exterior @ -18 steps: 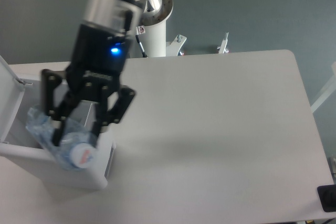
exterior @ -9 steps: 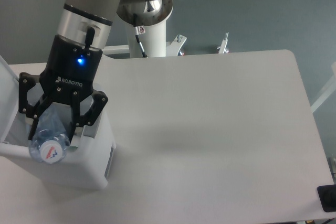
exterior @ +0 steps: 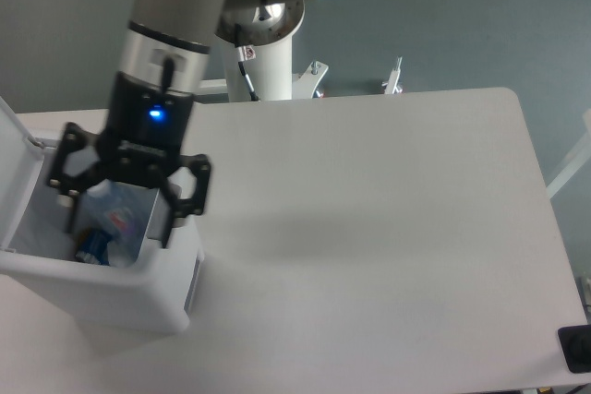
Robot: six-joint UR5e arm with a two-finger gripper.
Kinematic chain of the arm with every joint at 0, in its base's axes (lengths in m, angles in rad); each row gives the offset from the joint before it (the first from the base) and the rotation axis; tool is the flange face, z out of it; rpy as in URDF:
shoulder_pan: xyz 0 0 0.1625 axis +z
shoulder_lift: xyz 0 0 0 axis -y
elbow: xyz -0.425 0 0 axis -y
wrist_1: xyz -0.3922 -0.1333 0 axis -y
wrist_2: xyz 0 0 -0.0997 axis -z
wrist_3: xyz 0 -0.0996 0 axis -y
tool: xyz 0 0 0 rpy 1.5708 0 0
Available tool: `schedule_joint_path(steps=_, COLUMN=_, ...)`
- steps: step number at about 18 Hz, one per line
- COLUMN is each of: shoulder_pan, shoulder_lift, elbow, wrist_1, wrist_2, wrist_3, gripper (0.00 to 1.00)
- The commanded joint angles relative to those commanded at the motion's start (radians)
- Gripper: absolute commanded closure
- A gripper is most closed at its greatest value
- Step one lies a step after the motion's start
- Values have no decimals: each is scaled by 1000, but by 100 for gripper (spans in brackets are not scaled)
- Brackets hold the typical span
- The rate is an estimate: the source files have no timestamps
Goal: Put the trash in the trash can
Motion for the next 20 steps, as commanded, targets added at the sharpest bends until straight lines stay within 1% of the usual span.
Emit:
schedule_joint_path(steps=4, shoulder_pan=100, shoulder_lift=-3, elbow=0, wrist_1=-6, wrist_2=2, wrist_3=189, gripper=0)
schedule_joint_path(steps=5, shoulder_pan=123, shoulder_lift=-2, elbow=-6, wrist_1=-8, wrist_2=17, wrist_3=226, gripper=0)
schedule_joint_path(steps=8, shoulder_pan=178, shoulder_lift=-5, elbow=-26, wrist_1=-26, wrist_2=127, wrist_3=316, gripper=0)
schedule_joint_path(steps=9, shoulder_pan=199, shoulder_lift=-11, elbow=-46, wrist_1=-32, wrist_2=159, wrist_3=373, gripper=0)
schedule_joint_path(steps=10, shoulder_pan=212, shoulder_lift=-18, elbow=-63, wrist_1=-32, wrist_2=185, wrist_3=458, gripper=0)
schedule_joint_path(steps=12, shoulder_pan=215, shoulder_lift=-32, elbow=-89, wrist_1=-43, wrist_2=239, wrist_3=626, gripper=0)
schedule_joint_path(steps=13, shoulder_pan=217, shoulder_lift=-31, elbow=-119, wrist_1=-54, wrist_2=255, wrist_3=686, gripper=0)
schedule_joint_path(steps=15, shoulder_pan=218, shoulder_lift=-37, elbow=-167, wrist_1=-55, wrist_2=264, wrist_3=784, gripper=0)
schedule_joint_path(steps=16, shoulder_pan=236, shoulder_lift=-54, elbow=-190, wrist_1=-57, wrist_2=291, wrist_3=839, gripper=0)
schedule_joint_path(steps=17, shoulder_pan=270, shoulder_lift=-61, elbow=-213, wrist_1=-54, wrist_2=329, wrist_3=893, gripper=0)
schedule_joint_path(steps=20, shoulder_pan=292, shoulder_lift=-69, elbow=-222, wrist_1=-78, wrist_2=393, wrist_3=1014, gripper=0)
